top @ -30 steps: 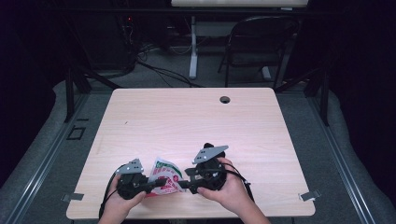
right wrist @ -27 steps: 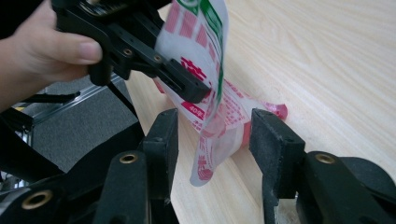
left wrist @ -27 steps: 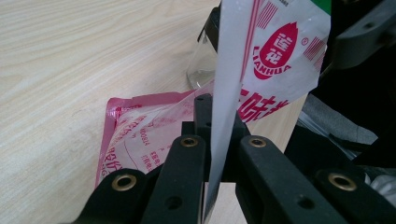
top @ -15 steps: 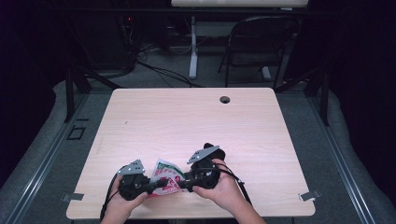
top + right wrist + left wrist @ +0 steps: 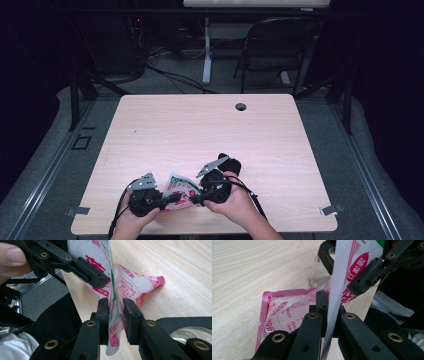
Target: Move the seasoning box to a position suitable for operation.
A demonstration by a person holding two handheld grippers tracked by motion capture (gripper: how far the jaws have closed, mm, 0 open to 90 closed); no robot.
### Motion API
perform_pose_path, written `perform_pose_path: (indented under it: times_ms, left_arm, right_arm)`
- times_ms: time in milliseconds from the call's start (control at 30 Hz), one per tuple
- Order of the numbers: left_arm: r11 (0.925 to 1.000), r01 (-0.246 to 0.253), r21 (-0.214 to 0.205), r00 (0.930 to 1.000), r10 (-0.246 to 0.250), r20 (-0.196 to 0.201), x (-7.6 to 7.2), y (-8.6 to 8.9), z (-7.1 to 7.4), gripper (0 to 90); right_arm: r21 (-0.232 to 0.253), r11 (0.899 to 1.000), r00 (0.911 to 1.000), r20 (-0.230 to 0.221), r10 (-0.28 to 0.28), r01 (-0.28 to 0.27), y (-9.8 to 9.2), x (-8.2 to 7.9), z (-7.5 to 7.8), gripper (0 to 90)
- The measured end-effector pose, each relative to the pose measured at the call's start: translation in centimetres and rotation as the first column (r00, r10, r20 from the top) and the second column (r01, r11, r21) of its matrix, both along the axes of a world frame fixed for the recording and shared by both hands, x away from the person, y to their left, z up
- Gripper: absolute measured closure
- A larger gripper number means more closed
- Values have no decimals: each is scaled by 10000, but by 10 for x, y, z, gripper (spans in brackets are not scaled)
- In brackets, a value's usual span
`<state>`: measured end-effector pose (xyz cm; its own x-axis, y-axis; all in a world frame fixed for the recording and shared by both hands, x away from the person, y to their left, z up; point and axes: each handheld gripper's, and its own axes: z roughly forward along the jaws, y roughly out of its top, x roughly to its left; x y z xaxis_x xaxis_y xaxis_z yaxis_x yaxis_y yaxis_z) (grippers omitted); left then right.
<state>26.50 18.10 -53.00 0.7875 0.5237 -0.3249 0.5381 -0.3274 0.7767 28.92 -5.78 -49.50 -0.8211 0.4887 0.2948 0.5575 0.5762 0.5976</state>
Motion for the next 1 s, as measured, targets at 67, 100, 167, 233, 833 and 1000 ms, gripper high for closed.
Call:
perform_pose_path:
  times_ms: [67, 100, 167, 233, 833, 1000]
  left_arm:
    - [10000, 61, 8, 10000, -61, 4, 0, 0, 0, 900]
    - [10000, 70, 17, 10000, -70, 0, 0, 0, -1, 900]
    - [10000, 28, 11, 10000, -28, -2, 0, -1, -1, 900]
    - [10000, 27, 7, 10000, -27, -4, -1, -1, -2, 900]
    - [9994, 209, 263, 9986, -222, 476, -5, 2, 2, 769]
    - [9988, 10, 487, 9960, -53, 891, -9, 6, 7, 663]
  right_arm:
    - [86, 9999, 10000, -17, -61, 61, 1, 0, -2, 783]
    - [-46, 10000, 10000, 24, 7, -7, 1, 0, -1, 784]
    - [-37, 10000, 10000, 8, -34, 34, 3, 0, -2, 785]
    - [-196, 9998, 10000, 67, 56, -54, 3, 0, -3, 788]
    - [-175, 9989, 9981, -430, 432, -440, 3, 5, -5, 900]
    - [-19, 9987, 9971, -571, 505, -507, 2, 8, -6, 900]
